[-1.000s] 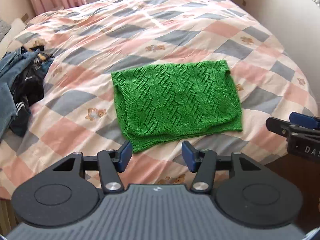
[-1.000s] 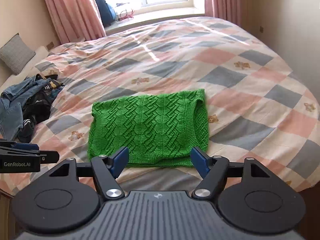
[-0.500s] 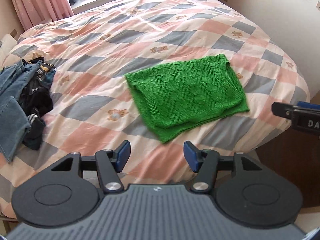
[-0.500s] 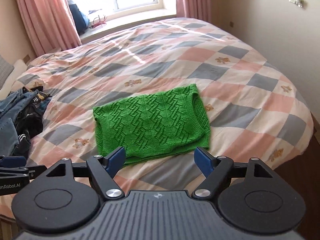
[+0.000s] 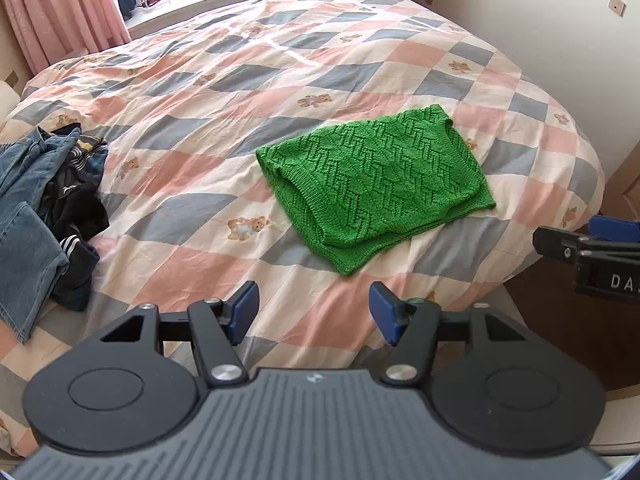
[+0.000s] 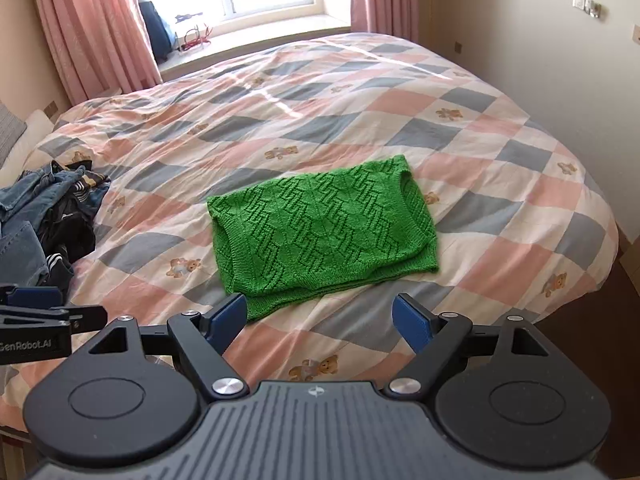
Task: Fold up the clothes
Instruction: 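Lower the folded hem with both grippers, open them and pull back, then grasp one side edge of the folded vest with the right gripper while the left grasps the other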
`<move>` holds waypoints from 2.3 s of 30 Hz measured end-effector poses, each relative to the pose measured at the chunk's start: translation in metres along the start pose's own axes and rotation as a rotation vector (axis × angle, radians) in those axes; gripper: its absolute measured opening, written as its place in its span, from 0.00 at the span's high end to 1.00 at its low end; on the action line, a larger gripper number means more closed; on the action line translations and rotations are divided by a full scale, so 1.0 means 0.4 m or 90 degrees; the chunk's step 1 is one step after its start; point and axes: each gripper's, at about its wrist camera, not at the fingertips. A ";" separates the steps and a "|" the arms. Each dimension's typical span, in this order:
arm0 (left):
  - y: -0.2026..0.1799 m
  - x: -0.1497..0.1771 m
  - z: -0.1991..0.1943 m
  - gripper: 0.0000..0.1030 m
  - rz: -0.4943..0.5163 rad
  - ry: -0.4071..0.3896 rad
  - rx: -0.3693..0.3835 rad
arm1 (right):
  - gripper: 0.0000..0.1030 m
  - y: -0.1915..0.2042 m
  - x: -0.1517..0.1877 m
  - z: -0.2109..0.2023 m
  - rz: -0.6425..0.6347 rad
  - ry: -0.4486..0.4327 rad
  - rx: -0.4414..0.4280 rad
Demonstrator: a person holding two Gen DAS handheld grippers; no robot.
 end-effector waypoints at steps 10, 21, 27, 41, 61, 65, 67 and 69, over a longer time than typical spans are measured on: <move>0.020 -0.063 0.100 0.44 -0.041 -0.028 0.029 | 0.19 -0.052 -0.034 0.087 -0.069 0.013 0.001; 0.128 -0.125 0.289 0.45 0.193 -0.062 0.006 | 0.19 -0.078 0.011 0.197 -0.108 0.043 0.017; 0.190 -0.164 0.418 0.45 0.412 -0.094 0.011 | 0.19 -0.007 0.059 0.300 -0.097 0.072 0.058; 0.329 -0.036 0.864 0.44 1.088 -0.248 -0.063 | 0.20 0.306 0.226 0.617 -0.178 0.065 0.129; 0.348 -0.003 1.143 0.57 1.313 -0.457 -0.090 | 0.48 0.419 0.339 0.894 -0.500 -0.038 0.298; 0.335 -0.047 1.109 0.77 1.308 -0.420 -0.048 | 0.77 0.389 0.295 0.885 -0.446 -0.013 0.245; 0.322 -0.092 1.070 0.82 1.281 -0.394 -0.016 | 0.81 0.350 0.238 0.845 -0.363 0.003 0.175; 0.300 -0.165 1.015 0.83 1.222 -0.360 0.026 | 0.82 0.282 0.159 0.791 -0.244 0.019 0.079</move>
Point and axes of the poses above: each gripper's, at about its wrist camera, not at the fingertips, and z roughly the way its jaws point, y to its left, x to its underside, and after that the axes turned 15 degrees about z, right-handed
